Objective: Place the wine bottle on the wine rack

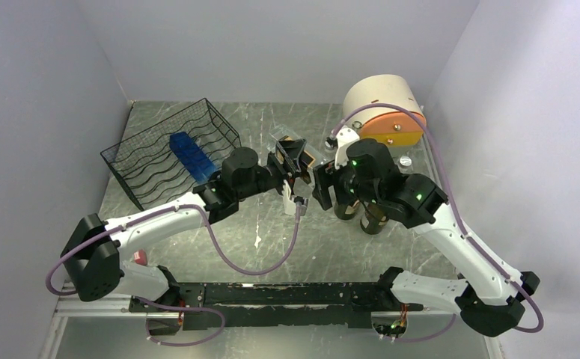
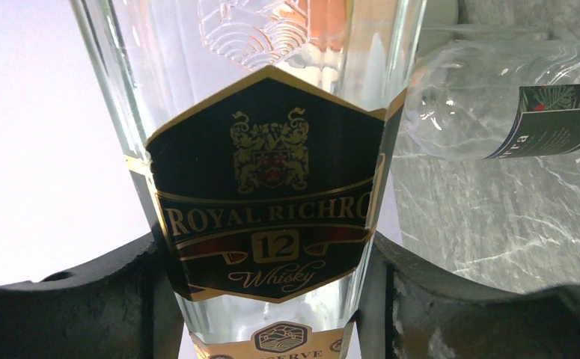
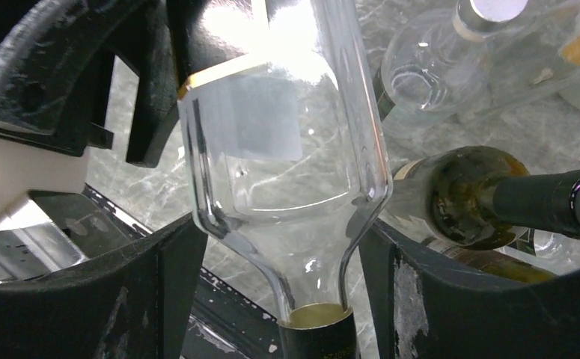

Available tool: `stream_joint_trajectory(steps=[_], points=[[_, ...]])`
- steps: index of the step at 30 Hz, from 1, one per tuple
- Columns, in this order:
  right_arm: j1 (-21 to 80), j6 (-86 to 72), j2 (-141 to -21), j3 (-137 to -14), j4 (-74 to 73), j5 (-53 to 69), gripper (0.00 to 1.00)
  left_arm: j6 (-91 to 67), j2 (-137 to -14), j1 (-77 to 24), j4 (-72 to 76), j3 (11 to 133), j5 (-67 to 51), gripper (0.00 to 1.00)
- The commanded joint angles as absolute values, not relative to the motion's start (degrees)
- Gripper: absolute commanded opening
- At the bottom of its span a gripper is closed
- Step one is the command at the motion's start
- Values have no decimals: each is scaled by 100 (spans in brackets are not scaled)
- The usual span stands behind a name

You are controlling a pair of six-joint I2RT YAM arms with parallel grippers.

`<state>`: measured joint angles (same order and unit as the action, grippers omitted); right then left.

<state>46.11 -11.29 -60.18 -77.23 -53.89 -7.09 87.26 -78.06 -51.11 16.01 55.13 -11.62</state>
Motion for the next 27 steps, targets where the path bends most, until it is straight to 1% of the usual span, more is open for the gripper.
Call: stream_joint_trajectory(steps=[1, 3, 5, 7, 10, 13, 14, 17, 18, 19, 20, 21, 22, 24, 27], points=[[4609, -1031, -6128, -7597, -5484, -622, 72, 8908, -7693, -5046, 2334, 6036, -1175, 7], [4614, -1028, -6187, -7570, -5487, -648, 63, 8903, -7690, -5045, 2328, 6042, -1195, 7], [4609, -1020, -6234, -7547, -5480, -667, 57, 8888, -7684, -5036, 2314, 6047, -1202, 7], [4607, -1011, -6260, -7526, -5440, -721, 48, 8874, -7667, -5028, 2309, 6039, -1212, 7], [4613, -993, -6317, -7528, -5378, -763, 29, 8802, -7633, -5019, 2284, 6034, -1270, 7], [4608, -996, -6371, -7572, -5347, -822, 3, 8726, -7605, -5011, 2157, 6089, -1316, 7], [4612, -994, -6385, -7587, -5333, -844, 0, 8689, -7596, -5003, 2104, 6110, -1326, 7], [4614, -977, -6367, -7585, -5277, -868, 0, 8571, -7565, -4961, 1909, 6183, -1367, 7], [4607, -975, -6364, -7585, -5267, -850, 9, 8535, -7563, -4934, 1859, 6207, -1397, 7], [4610, -971, -6358, -7585, -5269, -807, 21, 8506, -7558, -4908, 1840, 6213, -1428, 7], [4612, -940, -6355, -7585, -5284, -737, 36, 8487, -7559, -4873, 1848, 6209, -1462, 7], [4610, -913, -6358, -7585, -5309, -673, 48, 8494, -7556, -4848, 1866, 6200, -1493, 7], [4607, -869, -6356, -7585, -5335, -574, 56, 8513, -7565, -4829, 1871, 6201, -1493, 7], [4610, -773, -6317, -7562, -5372, -330, 64, 8569, -7596, -4801, 1849, 6218, -1471, 7], [4611, -641, -6270, -7533, -5424, -166, 71, 8653, -7626, -4791, 1877, 6214, -1441, 7]])
